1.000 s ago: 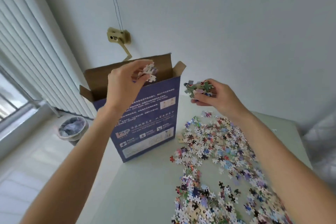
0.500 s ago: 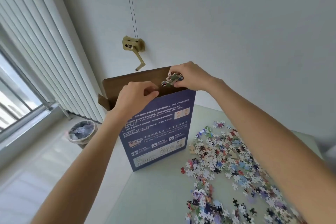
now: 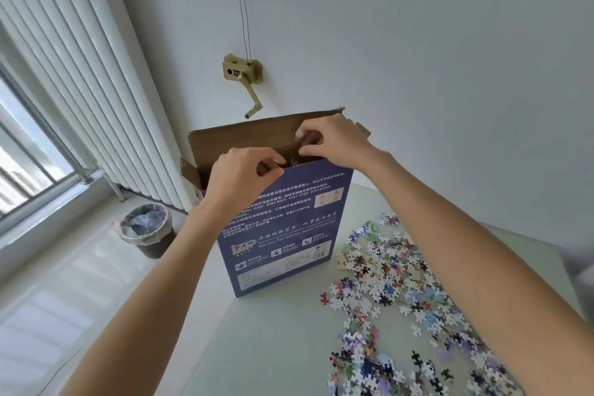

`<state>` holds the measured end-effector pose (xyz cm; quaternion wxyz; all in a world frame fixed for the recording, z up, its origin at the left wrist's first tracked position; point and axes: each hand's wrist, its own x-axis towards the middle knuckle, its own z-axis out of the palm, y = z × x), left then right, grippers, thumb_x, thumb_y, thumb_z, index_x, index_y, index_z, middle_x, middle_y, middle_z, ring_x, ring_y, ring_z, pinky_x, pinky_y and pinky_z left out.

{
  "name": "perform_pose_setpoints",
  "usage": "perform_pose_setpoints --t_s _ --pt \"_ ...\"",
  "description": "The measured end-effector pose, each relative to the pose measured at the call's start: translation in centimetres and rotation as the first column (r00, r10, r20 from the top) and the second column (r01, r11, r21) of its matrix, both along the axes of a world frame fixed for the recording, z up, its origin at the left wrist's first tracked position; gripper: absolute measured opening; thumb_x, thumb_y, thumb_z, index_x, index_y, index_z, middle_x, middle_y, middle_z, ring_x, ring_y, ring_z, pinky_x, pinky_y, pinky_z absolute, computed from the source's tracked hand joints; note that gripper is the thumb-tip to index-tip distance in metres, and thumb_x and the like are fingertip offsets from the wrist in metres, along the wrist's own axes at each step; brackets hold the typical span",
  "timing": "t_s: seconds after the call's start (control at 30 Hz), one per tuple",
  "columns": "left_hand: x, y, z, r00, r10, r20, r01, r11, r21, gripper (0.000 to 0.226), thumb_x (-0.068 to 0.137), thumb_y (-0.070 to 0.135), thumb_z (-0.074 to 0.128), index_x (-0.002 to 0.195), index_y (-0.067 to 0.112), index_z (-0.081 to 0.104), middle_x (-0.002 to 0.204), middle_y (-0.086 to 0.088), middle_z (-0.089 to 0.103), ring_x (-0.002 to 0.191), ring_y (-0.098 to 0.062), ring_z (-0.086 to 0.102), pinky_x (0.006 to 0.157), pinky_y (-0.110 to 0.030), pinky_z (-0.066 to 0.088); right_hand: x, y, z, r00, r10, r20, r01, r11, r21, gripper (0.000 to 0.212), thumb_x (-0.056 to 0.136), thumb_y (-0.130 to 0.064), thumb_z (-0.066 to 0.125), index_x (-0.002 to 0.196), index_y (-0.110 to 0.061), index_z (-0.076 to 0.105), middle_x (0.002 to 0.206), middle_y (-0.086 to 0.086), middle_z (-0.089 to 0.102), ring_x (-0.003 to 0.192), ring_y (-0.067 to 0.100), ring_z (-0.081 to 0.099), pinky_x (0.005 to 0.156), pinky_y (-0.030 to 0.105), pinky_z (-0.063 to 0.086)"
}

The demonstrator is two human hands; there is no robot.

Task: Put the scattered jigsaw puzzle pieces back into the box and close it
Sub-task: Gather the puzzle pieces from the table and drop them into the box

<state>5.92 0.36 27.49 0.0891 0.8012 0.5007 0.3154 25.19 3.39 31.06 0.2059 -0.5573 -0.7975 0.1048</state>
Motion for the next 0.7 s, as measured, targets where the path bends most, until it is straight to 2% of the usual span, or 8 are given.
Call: perform_pose_setpoints --t_s 0.1,0.17,0.3,0.4,0.47,0.53,0.6,0.7 --pt "0.1 -0.2 -0.1 1.000 0.008 -0.005 -0.008 0.999 0.039 0.015 0.085 0.029 0.065 0.099 0.027 0.071 0.084 0.011 0.071 0.071 -0.001 0.061 0.064 -0.021 0.052 0.0 -0.5 -0.3 1.000 -0.022 -0.014 0.024 0.996 0.084 0.013 0.087 -0.030 0.063 0.094 -0.022 0.071 0.095 -0.007 0.069 0.084 0.007 0.057 0.061 0.018 0.033" --pt "0.2 -0.3 -0.2 0.999 0.030 -0.017 -0.028 0.995 0.093 0.016 0.086 0.034 0.064 0.098 0.027 0.070 0.084 0.012 0.070 0.072 -0.001 0.061 0.062 -0.016 0.047 0.2 -0.9 -0.5 0.999 -0.028 -0.015 0.029 0.993 0.112 0.015 0.088 -0.030 0.061 0.095 -0.022 0.071 0.095 -0.007 0.070 0.086 0.008 0.059 0.068 0.023 0.039" --pt "0.8 -1.2 -0.5 0.998 0.049 -0.049 -0.029 0.938 0.346 0.019 0.088 0.035 0.059 0.099 0.023 0.069 0.089 0.008 0.070 0.080 -0.010 0.063 0.062 -0.017 0.041 1.1 -3.3 -1.8 0.991 -0.033 -0.129 0.065 0.967 0.246 0.019 0.090 -0.024 0.058 0.104 -0.017 0.069 0.100 -0.004 0.070 0.085 0.007 0.062 0.076 0.031 0.054" --pt "2.1 -3.0 -1.7 0.997 -0.075 -0.015 0.072 0.868 0.492 0.017 0.090 0.027 0.057 0.096 0.019 0.071 0.087 0.004 0.071 0.079 -0.011 0.063 0.063 -0.016 0.043 2.8 -8.0 -4.9 0.959 -0.074 -0.273 0.161 0.936 0.314 0.021 0.091 -0.024 0.056 0.106 -0.013 0.067 0.103 -0.001 0.070 0.088 0.010 0.065 0.072 0.024 0.055" --pt "3.3 -4.6 -3.2 0.983 -0.181 0.017 0.146 0.840 0.523 0.017 0.091 0.023 0.057 0.094 0.016 0.072 0.083 0.003 0.072 0.076 -0.011 0.065 0.061 -0.017 0.048 4.0 -11.9 -8.1 0.952 -0.123 -0.280 0.207 0.933 0.294 0.019 0.091 -0.020 0.057 0.105 -0.011 0.067 0.102 0.000 0.070 0.085 0.010 0.065 0.072 0.022 0.055" --pt "4.8 -6.3 -5.6 0.960 -0.272 0.066 0.208 0.852 0.480 0.015 0.091 0.020 0.059 0.093 0.015 0.072 0.079 0.004 0.072 0.071 -0.008 0.065 0.057 -0.018 0.050 5.6 -15.9 -12.2 0.942 -0.204 -0.266 0.263 0.942 0.209 0.017 0.089 -0.013 0.059 0.103 -0.010 0.068 0.097 0.001 0.070 0.079 0.010 0.065 0.069 0.024 0.056" --pt "6.3 -8.4 -8.5 0.943 -0.309 0.120 0.250 0.900 0.357 0.015 0.091 0.020 0.058 0.094 0.016 0.072 0.078 0.005 0.071 0.067 -0.004 0.062 0.055 -0.017 0.050 7.2 -19.9 -16.3 0.910 -0.334 -0.245 0.355 0.934 0.048 0.018 0.088 -0.012 0.059 0.104 -0.008 0.067 0.098 0.003 0.069 0.081 0.013 0.064 0.073 0.029 0.057" --pt "8.4 -11.6 -13.9 0.938 -0.310 0.154 0.311 0.950 0.021 0.016 0.089 0.027 0.058 0.098 0.021 0.071 0.082 0.008 0.071 0.067 0.002 0.058 0.062 -0.022 0.055 9.4 -26.3 -21.4 0.842 -0.511 -0.170 0.481 0.856 -0.190 0.024 0.089 -0.014 0.058 0.112 -0.007 0.063 0.114 0.004 0.062 0.100 0.017 0.060 0.089 0.030 0.051"
